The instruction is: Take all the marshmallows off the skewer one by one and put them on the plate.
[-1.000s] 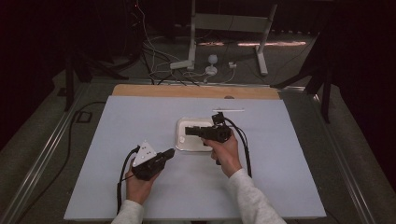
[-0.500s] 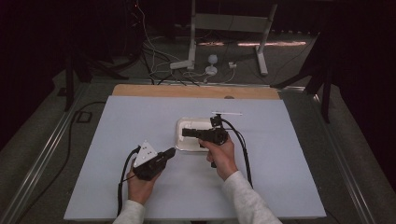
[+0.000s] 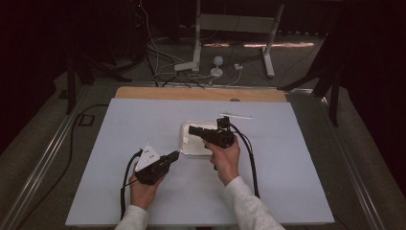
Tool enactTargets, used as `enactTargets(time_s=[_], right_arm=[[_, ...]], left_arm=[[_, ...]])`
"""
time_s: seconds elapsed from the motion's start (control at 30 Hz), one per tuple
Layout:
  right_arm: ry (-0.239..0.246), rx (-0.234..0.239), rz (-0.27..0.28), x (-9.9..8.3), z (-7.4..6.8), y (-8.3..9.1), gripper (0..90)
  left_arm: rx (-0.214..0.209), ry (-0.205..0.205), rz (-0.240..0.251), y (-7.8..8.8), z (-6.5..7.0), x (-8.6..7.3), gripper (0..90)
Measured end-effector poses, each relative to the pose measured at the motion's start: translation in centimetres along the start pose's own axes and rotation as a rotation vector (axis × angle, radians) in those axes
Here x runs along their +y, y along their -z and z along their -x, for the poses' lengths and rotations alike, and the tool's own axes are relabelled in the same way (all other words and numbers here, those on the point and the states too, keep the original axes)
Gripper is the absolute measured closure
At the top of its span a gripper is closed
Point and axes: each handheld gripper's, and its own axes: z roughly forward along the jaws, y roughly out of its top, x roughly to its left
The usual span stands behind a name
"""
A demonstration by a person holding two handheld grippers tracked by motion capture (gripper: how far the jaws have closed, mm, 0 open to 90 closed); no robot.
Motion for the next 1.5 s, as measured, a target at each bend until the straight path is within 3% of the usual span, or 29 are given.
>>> enactTargets(time_s=[0.17,0.83,0.87,0.9,0.93,0.97,1.0,1.07,1.1,1.13,1.2,1.5], right_arm=[[0.013,-0.012,0.008,0.0,0.0,0.1,83.1],[-0.038,-0.023,0.034,0.5,0.8,0.1,83.3],[-0.037,-0.043,0.049,0.5,0.9,0.2,83.8],[-0.042,-0.118,0.142,0.9,1.0,1.2,84.2],[-0.103,-0.117,0.214,2.1,2.1,2.9,84.2],[-0.142,-0.096,0.210,3.5,3.1,4.2,84.1],[-0.100,-0.108,0.143,4.6,3.6,5.1,83.9],[-0.020,-0.169,0.119,5.5,3.5,6.6,83.7],[-0.004,-0.171,0.106,5.6,3.5,6.9,83.6],[0.013,-0.183,0.104,5.5,3.6,7.0,83.5],[-0.008,-0.163,0.090,5.1,4.3,6.7,83.3],[-0.008,-0.139,0.003,3.7,5.0,4.7,81.4]], left_arm=[[-0.004,-0.005,-0.009,0.0,0.0,0.0,90.0],[0.029,-0.037,-0.051,0.2,0.0,-0.2,90.0],[0.061,-0.061,-0.099,0.2,0.0,-0.5,90.0],[0.078,-0.066,-0.140,0.4,-0.3,-1.4,90.0],[0.060,-0.006,-0.131,0.8,-1.0,-2.2,90.0],[0.043,0.042,-0.097,1.2,-1.7,-2.3,90.0],[0.043,0.064,-0.061,1.4,-2.1,-1.9,90.0],[0.044,0.076,-0.035,1.1,-2.0,-1.2,90.0],[0.048,0.060,-0.049,0.8,-1.8,-1.1,90.0],[0.054,0.040,-0.063,0.6,-1.6,-1.1,90.0],[0.054,0.031,-0.071,0.4,-1.3,-1.0,90.0],[0.062,0.034,-0.073,0.5,-1.6,-1.1,90.0]])
